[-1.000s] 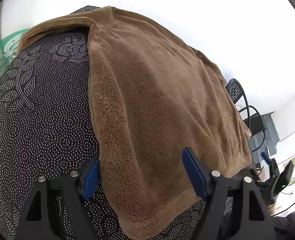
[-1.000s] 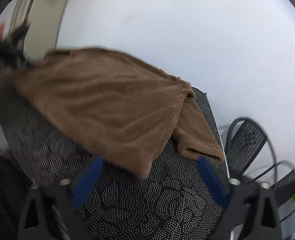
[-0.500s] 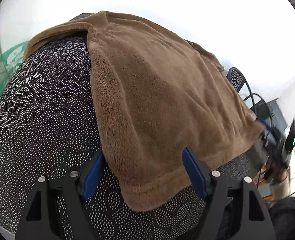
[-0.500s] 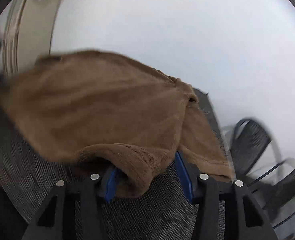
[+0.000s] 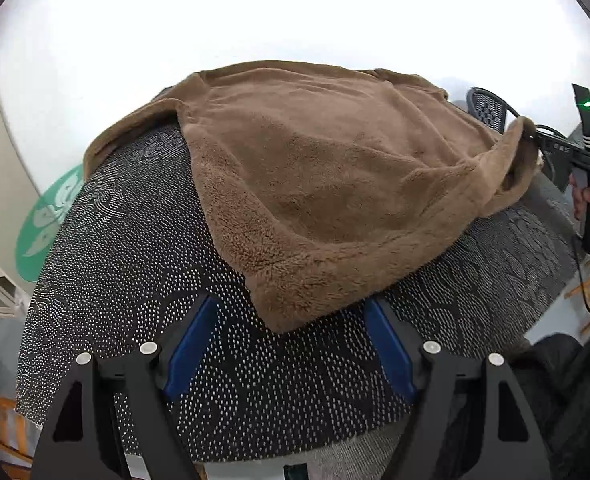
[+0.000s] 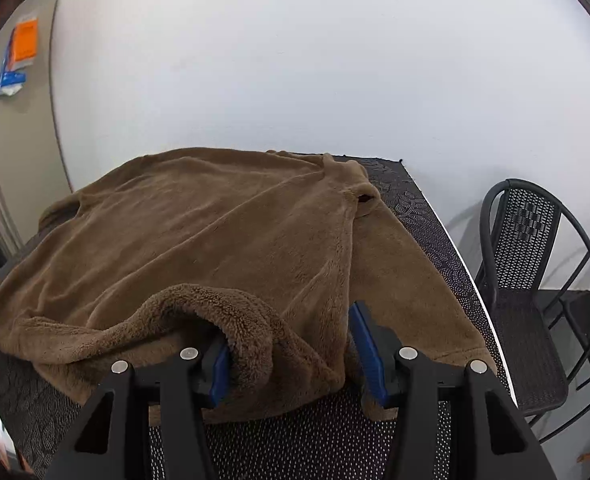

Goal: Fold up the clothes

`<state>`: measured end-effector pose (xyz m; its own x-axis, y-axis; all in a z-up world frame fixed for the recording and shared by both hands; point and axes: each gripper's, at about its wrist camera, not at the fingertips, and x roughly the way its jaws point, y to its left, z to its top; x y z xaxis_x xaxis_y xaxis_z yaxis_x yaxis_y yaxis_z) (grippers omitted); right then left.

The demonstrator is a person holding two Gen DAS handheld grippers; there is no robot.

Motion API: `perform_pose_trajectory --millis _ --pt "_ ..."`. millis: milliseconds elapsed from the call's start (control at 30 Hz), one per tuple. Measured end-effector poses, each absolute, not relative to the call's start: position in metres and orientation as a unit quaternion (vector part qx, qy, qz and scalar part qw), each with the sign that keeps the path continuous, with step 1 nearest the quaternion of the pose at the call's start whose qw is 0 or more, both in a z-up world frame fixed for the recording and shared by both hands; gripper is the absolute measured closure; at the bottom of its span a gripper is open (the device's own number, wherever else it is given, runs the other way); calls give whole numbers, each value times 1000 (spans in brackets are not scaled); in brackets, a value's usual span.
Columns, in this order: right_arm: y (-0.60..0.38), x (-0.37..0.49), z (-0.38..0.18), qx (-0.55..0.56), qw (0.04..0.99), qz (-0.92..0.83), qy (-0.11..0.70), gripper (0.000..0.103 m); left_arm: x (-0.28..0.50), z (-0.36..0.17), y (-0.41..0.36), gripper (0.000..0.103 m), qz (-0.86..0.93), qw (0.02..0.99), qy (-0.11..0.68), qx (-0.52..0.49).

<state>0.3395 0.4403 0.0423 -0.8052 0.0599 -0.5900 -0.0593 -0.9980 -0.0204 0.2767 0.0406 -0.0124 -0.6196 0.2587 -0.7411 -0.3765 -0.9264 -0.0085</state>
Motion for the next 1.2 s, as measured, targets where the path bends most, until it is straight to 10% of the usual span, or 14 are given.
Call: perform_pose_trajectory --millis 433,1033,1200 --pt "447 347 41 -297 62 953 -14 49 266 19 -16 23 931 106 -90 -337" --pt "412 379 38 -274 159 925 -209 29 286 34 -41 13 947 -5 25 -320" --pt "393 413 50 -284 123 916 -253 60 305 56 -57 14 949 28 18 -314"
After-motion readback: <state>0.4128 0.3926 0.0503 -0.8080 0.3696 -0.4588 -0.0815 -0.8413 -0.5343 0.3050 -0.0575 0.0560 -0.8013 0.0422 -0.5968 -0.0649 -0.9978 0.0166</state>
